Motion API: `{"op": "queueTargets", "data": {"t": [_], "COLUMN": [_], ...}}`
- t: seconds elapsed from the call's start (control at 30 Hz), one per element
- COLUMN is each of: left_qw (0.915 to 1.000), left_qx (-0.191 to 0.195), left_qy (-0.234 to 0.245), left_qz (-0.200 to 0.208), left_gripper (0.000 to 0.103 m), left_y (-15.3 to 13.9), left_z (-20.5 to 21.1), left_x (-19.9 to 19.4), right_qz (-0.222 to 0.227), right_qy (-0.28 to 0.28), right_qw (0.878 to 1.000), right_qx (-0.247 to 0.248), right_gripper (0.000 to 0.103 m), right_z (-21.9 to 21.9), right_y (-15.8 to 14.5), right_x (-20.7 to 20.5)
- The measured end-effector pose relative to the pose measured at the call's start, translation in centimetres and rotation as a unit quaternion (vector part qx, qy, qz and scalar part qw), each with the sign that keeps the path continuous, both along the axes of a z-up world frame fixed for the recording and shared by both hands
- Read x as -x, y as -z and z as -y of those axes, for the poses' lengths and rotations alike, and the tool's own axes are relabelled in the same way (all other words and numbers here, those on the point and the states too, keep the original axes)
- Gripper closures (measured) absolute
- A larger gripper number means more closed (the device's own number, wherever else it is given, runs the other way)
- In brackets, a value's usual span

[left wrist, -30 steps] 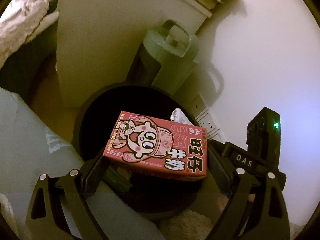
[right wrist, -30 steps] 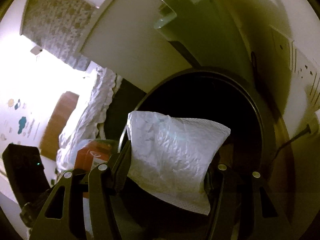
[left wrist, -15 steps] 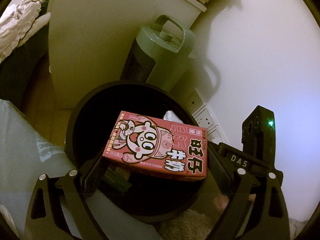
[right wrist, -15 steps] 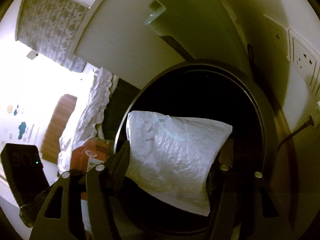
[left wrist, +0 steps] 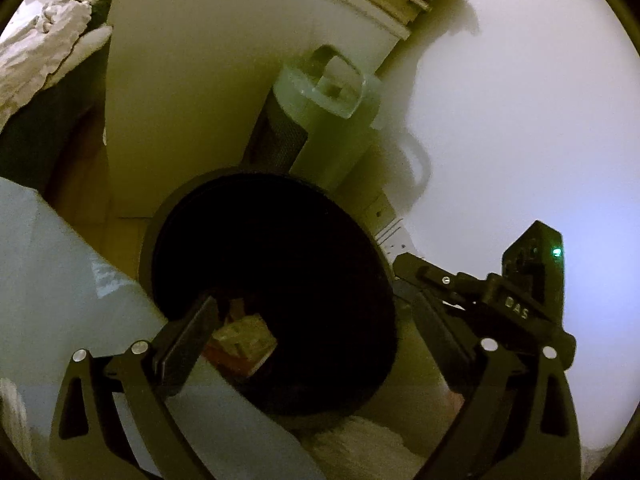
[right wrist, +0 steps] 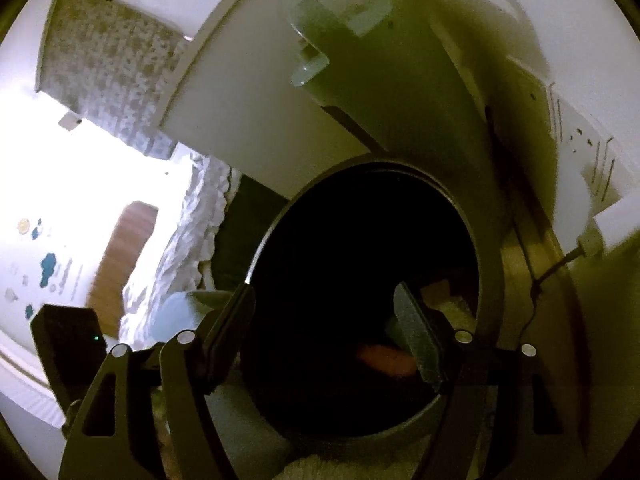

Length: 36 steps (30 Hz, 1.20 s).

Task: Collect trash
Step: 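Grasp the second red milk carton with the left tool while the right grasps the white carton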

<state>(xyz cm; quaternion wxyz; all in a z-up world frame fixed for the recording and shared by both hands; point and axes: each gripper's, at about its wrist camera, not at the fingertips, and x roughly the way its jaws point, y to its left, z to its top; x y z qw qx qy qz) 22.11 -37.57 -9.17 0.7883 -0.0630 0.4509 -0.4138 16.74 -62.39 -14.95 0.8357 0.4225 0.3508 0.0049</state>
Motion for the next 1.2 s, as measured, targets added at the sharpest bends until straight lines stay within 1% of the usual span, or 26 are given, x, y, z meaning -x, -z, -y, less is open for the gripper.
{"op": "queueTargets", "data": {"t": [0.1, 0.17, 0.27, 0.3, 0.4, 0.43, 0.5, 0.53, 0.6, 0.63, 0.7, 0.73, 0.8, 0.83, 0.9, 0.97, 1.1, 1.2], "left_qw": [0.9997, 0.9991, 0.9977, 0.9970, 0.9929, 0.9910, 0.9853, 0.9811, 0.9744, 0.9712, 0.9621, 0.9560, 0.9480, 0.9436, 0.9405, 0.9392, 0.9399, 0.9355], "left_qx": [0.017, 0.027, 0.035, 0.036, 0.046, 0.047, 0.046, 0.041, 0.026, 0.017, -0.006, -0.024, -0.056, -0.081, -0.113, -0.133, -0.164, -0.190], "left_qy": [-0.003, -0.012, -0.034, -0.045, -0.088, -0.103, -0.143, -0.168, -0.205, -0.221, -0.257, -0.275, -0.294, -0.301, -0.301, -0.296, -0.279, -0.277], "left_qz": [0.018, 0.031, 0.048, 0.052, 0.065, 0.071, 0.081, 0.087, 0.089, 0.089, 0.092, 0.099, 0.109, 0.111, 0.109, 0.111, 0.110, 0.110], "left_gripper": [0.006, 0.006, 0.006, 0.006, 0.006, 0.006, 0.006, 0.006, 0.006, 0.006, 0.006, 0.006, 0.006, 0.006, 0.006, 0.006, 0.005, 0.005], "left_y": [-1.6, -2.8, -4.3, -4.7, -5.9, -6.2, -6.5, -6.6, -6.3, -6.1, -5.6, -5.4, -5.1, -4.7, -4.0, -3.5, -2.8, -1.9], "left_z": [-1.5, -3.2, -6.5, -7.8, -12.5, -14.0, -17.8, -20.2, -23.3, -24.7, -27.8, -29.5, -31.2, -31.9, -32.5, -33.1, -33.1, -33.7], "left_x": [1.5, 2.7, 4.3, 4.7, 6.3, 6.7, 7.3, 7.6, 7.6, 7.6, 7.8, 8.1, 8.4, 8.5, 8.3, 8.3, 8.4, 8.4], "right_qz": [0.005, 0.009, 0.016, 0.019, 0.024, 0.024, 0.021, 0.016, 0.005, -0.004, -0.015, -0.025, -0.044, -0.058, -0.075, -0.092, -0.131, -0.156], "right_qy": [-0.010, -0.027, -0.068, -0.084, -0.150, -0.180, -0.218, -0.246, -0.277, -0.295, -0.319, -0.332, -0.344, -0.348, -0.349, -0.346, -0.331, -0.323], "right_qw": [1.000, 1.000, 0.997, 0.996, 0.988, 0.983, 0.975, 0.969, 0.960, 0.955, 0.947, 0.942, 0.937, 0.935, 0.933, 0.933, 0.934, 0.932], "right_qx": [0.000, 0.005, 0.015, 0.019, 0.028, 0.033, 0.031, 0.027, 0.028, 0.037, 0.044, 0.041, 0.032, 0.028, 0.031, 0.037, 0.039, 0.043], "right_gripper": [0.029, 0.029, 0.028, 0.026, 0.025, 0.025, 0.025, 0.025, 0.025, 0.025, 0.025, 0.025, 0.025, 0.025, 0.025, 0.025, 0.025, 0.025], "right_z": [-0.5, -1.4, -3.8, -4.8, -8.8, -10.8, -13.3, -15.4, -18.1, -20.0, -22.6, -24.2, -26.0, -27.2, -28.8, -30.0, -31.3, -32.3], "right_y": [-1.1, -2.0, -4.0, -4.6, -6.8, -7.6, -8.5, -8.9, -9.4, -9.7, -10.1, -10.0, -9.6, -9.4, -9.0, -8.7, -7.3, -6.0], "right_x": [0.5, 0.5, -0.1, -0.4, -1.8, -2.4, -3.1, -3.6, -4.2, -4.6, -5.2, -5.5, -6.1, -6.6, -7.4, -8.1, -9.8, -11.1]}}
